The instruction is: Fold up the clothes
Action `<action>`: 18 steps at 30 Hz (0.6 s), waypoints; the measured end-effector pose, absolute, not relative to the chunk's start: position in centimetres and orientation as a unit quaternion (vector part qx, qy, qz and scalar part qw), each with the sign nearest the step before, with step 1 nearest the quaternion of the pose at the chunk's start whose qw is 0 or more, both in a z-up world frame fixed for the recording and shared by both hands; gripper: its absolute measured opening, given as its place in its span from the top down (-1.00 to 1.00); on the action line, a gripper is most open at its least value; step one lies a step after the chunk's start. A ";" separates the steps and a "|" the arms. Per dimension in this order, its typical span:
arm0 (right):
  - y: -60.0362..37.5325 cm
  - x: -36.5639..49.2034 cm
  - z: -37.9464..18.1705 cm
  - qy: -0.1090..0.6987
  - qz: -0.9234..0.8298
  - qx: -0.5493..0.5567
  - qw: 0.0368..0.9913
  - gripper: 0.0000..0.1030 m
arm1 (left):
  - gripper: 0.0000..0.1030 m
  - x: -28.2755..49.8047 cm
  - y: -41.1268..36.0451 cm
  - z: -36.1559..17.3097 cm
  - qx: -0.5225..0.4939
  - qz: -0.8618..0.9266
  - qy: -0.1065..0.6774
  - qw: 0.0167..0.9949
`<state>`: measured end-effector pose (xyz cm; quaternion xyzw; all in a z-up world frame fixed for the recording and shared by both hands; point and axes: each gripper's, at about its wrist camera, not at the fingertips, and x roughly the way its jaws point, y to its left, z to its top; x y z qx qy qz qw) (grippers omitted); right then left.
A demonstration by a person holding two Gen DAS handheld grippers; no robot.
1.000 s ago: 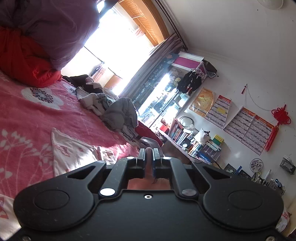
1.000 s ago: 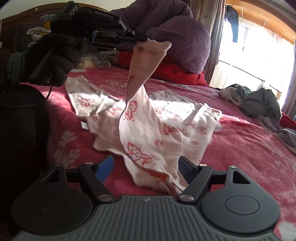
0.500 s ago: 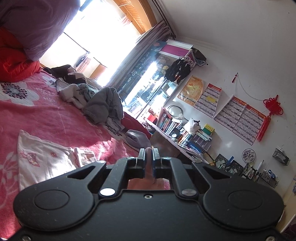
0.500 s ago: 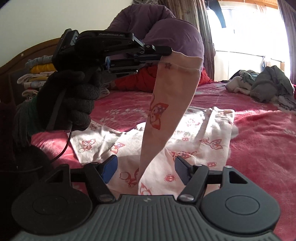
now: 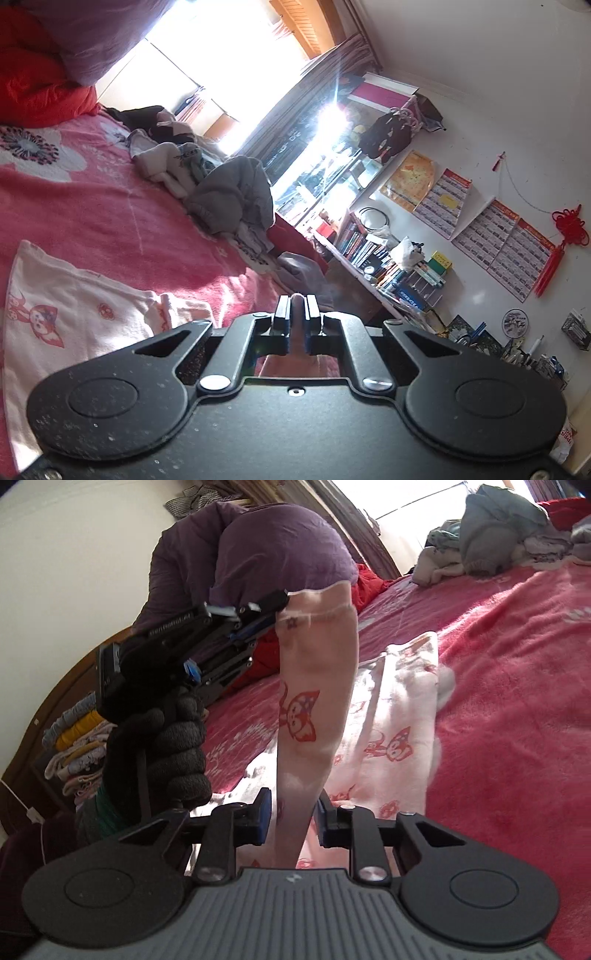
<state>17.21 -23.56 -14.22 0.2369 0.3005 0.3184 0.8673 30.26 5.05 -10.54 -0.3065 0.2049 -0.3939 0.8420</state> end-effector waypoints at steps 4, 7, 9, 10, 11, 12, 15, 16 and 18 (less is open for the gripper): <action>-24.8 18.5 -15.5 0.315 0.313 0.267 0.855 0.56 | 0.92 31.4 4.6 -11.5 -0.298 -0.384 0.218 0.846; -25.2 18.8 -16.1 0.329 0.314 0.287 0.843 0.56 | 0.92 32.1 4.1 -11.6 -0.294 -0.379 0.222 0.849; -25.4 18.7 -16.2 0.334 0.314 0.292 0.839 0.55 | 0.92 32.5 3.9 -12.0 -0.293 -0.374 0.227 0.851; -25.5 18.6 -16.3 0.336 0.314 0.293 0.838 0.54 | 0.92 32.8 3.8 -12.1 -0.292 -0.370 0.230 0.852; -25.5 18.6 -16.4 0.338 0.314 0.294 0.837 0.53 | 0.92 33.0 3.7 -12.2 -0.292 -0.366 0.233 0.852; -25.6 18.6 -16.6 0.340 0.312 0.295 0.837 0.53 | 0.92 33.2 3.6 -12.4 -0.292 -0.364 0.236 0.853; -25.9 18.4 -16.7 0.341 0.312 0.297 0.836 0.53 | 0.92 33.8 3.2 -12.8 -0.289 -0.357 0.244 0.854; -25.9 18.2 -16.6 0.343 0.311 0.290 0.838 0.53 | 0.92 33.8 3.0 -12.9 -0.286 -0.357 0.245 0.855; -25.8 17.9 -16.2 0.344 0.310 0.274 0.843 0.53 | 0.92 33.9 2.9 -13.0 -0.282 -0.354 0.249 0.856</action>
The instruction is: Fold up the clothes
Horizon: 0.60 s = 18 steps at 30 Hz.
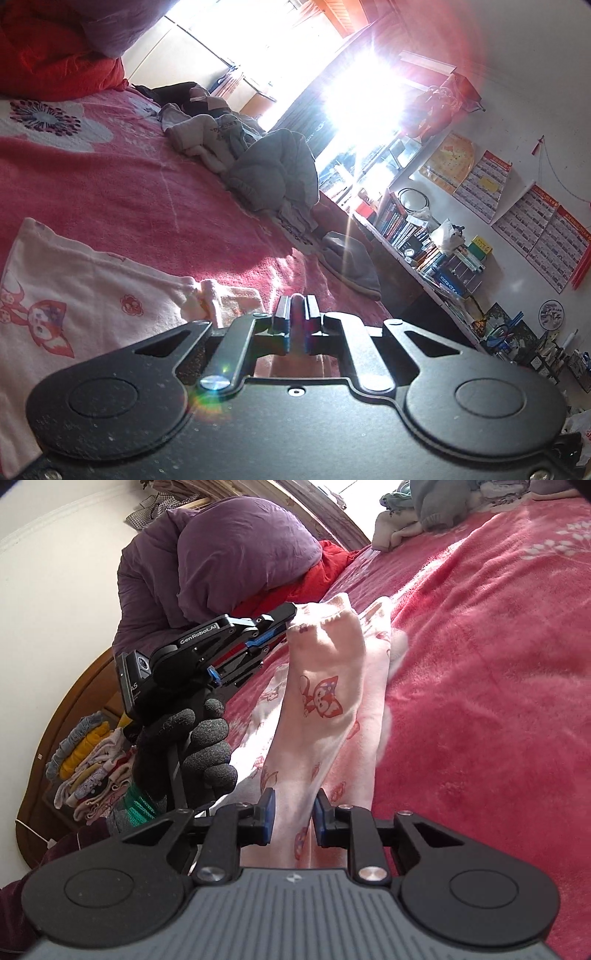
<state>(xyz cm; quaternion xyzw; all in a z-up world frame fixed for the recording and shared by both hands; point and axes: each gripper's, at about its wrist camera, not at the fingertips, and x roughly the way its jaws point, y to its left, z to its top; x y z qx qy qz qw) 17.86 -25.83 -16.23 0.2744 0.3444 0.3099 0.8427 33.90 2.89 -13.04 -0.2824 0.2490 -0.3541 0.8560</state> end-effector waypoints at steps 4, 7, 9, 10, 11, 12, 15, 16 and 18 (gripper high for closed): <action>-26.1 16.6 -15.0 0.345 0.296 0.225 0.862 0.53 | 0.92 34.0 3.1 -13.3 -0.284 -0.341 0.253 0.859; -26.2 15.7 -14.8 0.355 0.299 0.204 0.862 0.50 | 0.92 34.2 3.4 -13.4 -0.290 -0.334 0.254 0.860; -26.1 15.2 -14.7 0.362 0.303 0.188 0.861 0.45 | 0.92 34.1 3.2 -13.4 -0.287 -0.332 0.256 0.861; -26.0 15.0 -14.7 0.365 0.305 0.177 0.862 0.43 | 0.92 34.1 3.2 -13.5 -0.285 -0.331 0.257 0.862; -25.8 14.7 -14.6 0.368 0.306 0.166 0.862 0.43 | 0.91 34.1 3.1 -13.5 -0.283 -0.331 0.258 0.863; -25.7 14.5 -14.6 0.370 0.307 0.155 0.863 0.43 | 0.92 34.1 3.0 -13.6 -0.280 -0.330 0.260 0.863; -25.2 13.9 -14.5 0.377 0.309 0.127 0.864 0.43 | 0.92 34.3 2.8 -13.8 -0.274 -0.326 0.267 0.864; -25.1 13.7 -14.4 0.378 0.311 0.117 0.864 0.43 | 0.92 34.4 2.7 -13.9 -0.272 -0.323 0.269 0.866; -24.6 13.1 -14.1 0.381 0.311 0.089 0.866 0.43 | 0.92 34.6 2.6 -14.1 -0.270 -0.322 0.273 0.866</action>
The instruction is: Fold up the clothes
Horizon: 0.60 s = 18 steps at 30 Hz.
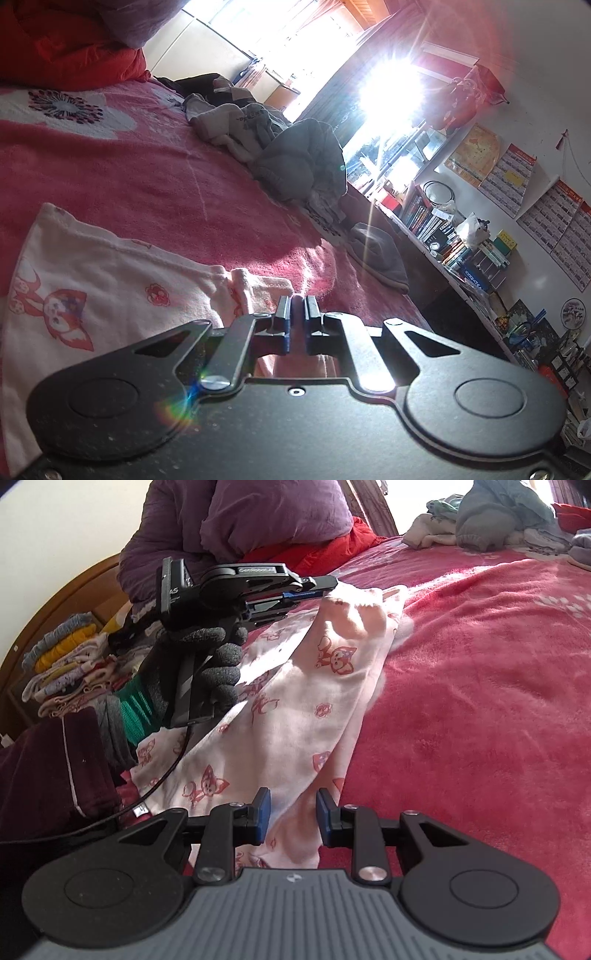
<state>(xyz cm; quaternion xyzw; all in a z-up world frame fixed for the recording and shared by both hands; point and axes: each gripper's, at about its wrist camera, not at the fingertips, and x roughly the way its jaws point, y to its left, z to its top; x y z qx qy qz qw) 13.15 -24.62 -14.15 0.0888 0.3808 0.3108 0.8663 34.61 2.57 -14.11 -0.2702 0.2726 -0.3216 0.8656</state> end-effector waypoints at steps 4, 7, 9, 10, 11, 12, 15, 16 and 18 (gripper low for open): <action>-24.1 11.7 -12.9 0.375 0.299 0.023 0.877 0.33 | 0.92 34.9 2.0 -14.2 -0.257 -0.322 0.282 0.866; -24.5 10.8 -11.8 0.354 0.290 0.007 0.889 0.28 | 0.92 35.4 1.6 -14.4 -0.244 -0.314 0.296 0.869; -24.7 10.9 -11.3 0.337 0.291 0.018 0.895 0.28 | 0.82 35.6 1.3 -14.4 -0.229 -0.292 0.312 0.875; -24.5 10.8 -11.2 0.328 0.295 0.018 0.897 0.28 | 0.71 35.7 1.2 -14.3 -0.221 -0.285 0.316 0.878; -23.9 10.8 -11.1 0.320 0.300 0.012 0.899 0.28 | 0.43 35.7 1.1 -14.2 -0.214 -0.277 0.318 0.881; -23.5 10.8 -11.1 0.315 0.304 0.005 0.899 0.28 | 0.31 35.5 1.1 -14.0 -0.208 -0.269 0.315 0.886; -22.3 10.9 -11.9 0.317 0.319 -0.004 0.893 0.29 | 0.33 34.9 1.3 -12.6 -0.183 -0.264 0.293 0.900; -21.9 11.0 -12.1 0.320 0.320 -0.008 0.892 0.29 | 0.33 34.6 1.2 -12.1 -0.176 -0.274 0.287 0.901; -21.2 11.1 -12.5 0.324 0.324 -0.016 0.889 0.29 | 0.38 34.3 0.6 -11.7 -0.152 -0.302 0.289 0.896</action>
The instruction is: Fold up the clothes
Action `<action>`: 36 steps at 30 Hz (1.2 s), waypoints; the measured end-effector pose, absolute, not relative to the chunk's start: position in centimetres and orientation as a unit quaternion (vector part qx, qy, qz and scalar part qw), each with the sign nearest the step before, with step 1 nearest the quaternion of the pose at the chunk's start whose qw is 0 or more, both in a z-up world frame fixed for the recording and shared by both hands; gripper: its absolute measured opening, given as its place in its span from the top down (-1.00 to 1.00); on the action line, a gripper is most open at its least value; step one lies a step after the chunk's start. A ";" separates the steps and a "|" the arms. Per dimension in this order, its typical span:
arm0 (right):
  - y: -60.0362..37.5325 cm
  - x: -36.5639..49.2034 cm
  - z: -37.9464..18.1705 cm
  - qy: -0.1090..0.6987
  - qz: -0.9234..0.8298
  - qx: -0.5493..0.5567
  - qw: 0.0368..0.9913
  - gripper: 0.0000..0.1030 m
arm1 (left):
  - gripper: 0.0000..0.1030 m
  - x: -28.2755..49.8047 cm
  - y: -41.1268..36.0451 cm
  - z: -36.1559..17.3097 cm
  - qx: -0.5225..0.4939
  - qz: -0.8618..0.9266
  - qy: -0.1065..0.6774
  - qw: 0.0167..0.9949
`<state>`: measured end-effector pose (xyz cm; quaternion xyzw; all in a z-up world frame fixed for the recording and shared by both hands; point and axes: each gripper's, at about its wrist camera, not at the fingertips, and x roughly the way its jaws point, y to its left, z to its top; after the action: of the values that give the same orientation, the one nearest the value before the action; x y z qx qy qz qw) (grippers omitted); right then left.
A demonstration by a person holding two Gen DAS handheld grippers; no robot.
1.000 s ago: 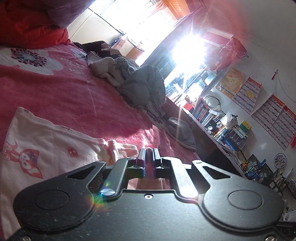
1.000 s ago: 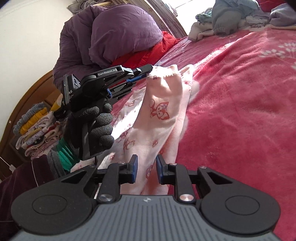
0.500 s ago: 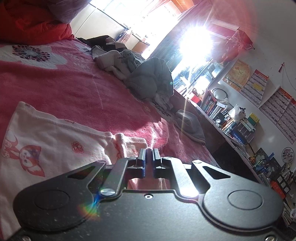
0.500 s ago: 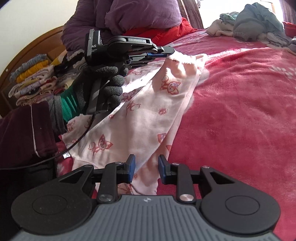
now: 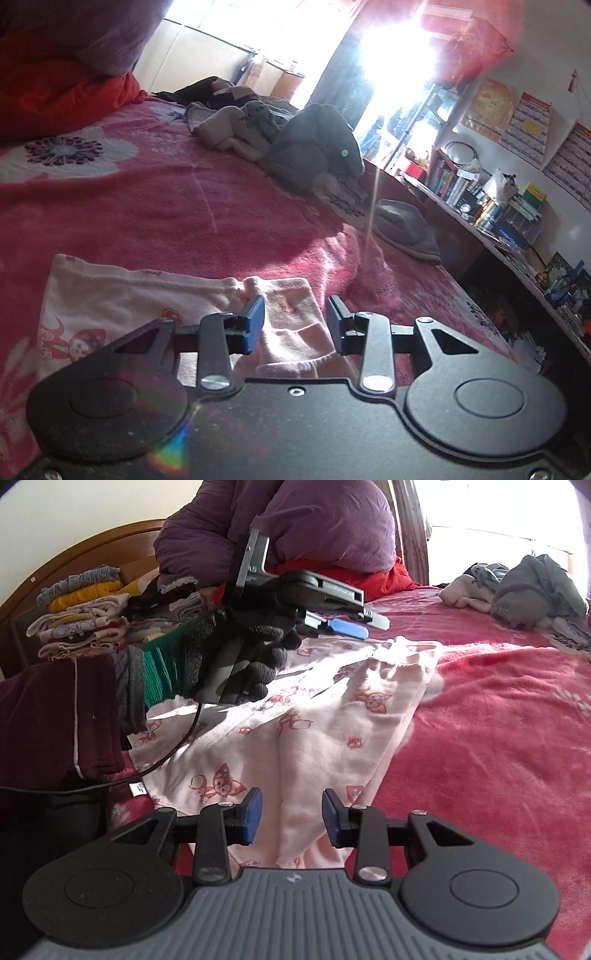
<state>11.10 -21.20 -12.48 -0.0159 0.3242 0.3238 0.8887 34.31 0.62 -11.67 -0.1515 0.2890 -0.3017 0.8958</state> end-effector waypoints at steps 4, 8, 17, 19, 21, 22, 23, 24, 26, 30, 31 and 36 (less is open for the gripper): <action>-20.6 11.4 -13.7 0.352 0.323 -0.024 0.878 0.29 | 0.43 34.3 -2.2 -12.6 -0.080 -0.305 0.322 0.893; -20.2 11.6 -14.6 0.362 0.320 -0.036 0.875 0.28 | 0.43 34.4 -4.2 -13.7 -0.019 -0.276 0.342 0.898; -20.2 8.0 -12.1 0.306 0.311 -0.094 0.895 0.28 | 0.43 31.5 -2.3 -10.2 -0.032 -0.280 0.297 0.912; -19.8 7.4 -11.9 0.295 0.308 -0.111 0.898 0.28 | 0.43 30.3 -2.3 -9.7 -0.028 -0.288 0.295 0.911; -19.5 7.0 -12.1 0.289 0.308 -0.121 0.899 0.28 | 0.43 28.9 -2.7 -9.3 -0.017 -0.298 0.298 0.907; -19.3 7.0 -12.4 0.296 0.304 -0.129 0.896 0.27 | 0.43 28.1 -3.0 -9.2 -0.007 -0.303 0.301 0.904; -19.1 7.1 -12.8 0.305 0.301 -0.137 0.893 0.24 | 0.43 27.3 -3.3 -9.2 0.002 -0.309 0.304 0.901; -19.1 7.2 -13.3 0.314 0.300 -0.136 0.890 0.20 | 0.43 26.5 -3.6 -9.1 0.011 -0.313 0.306 0.899; -19.1 7.3 -14.3 0.332 0.300 -0.129 0.885 0.17 | 0.43 24.8 -4.1 -9.3 0.028 -0.316 0.311 0.896; -18.7 6.0 -13.1 0.295 0.279 -0.149 0.902 0.16 | 0.43 21.0 -4.8 -10.3 0.054 -0.326 0.335 0.883; -18.6 5.6 -12.8 0.283 0.276 -0.150 0.906 0.15 | 0.43 20.1 -5.0 -10.5 0.065 -0.327 0.339 0.880; -17.8 5.8 -15.0 0.320 0.284 -0.154 0.890 -0.14 | 0.43 17.9 -7.1 -13.6 0.102 -0.321 0.382 0.860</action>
<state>5.78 -17.76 -15.00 -0.1538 0.3204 0.2842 0.8905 17.87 -7.08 -13.65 0.1016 0.3822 -0.3214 0.8604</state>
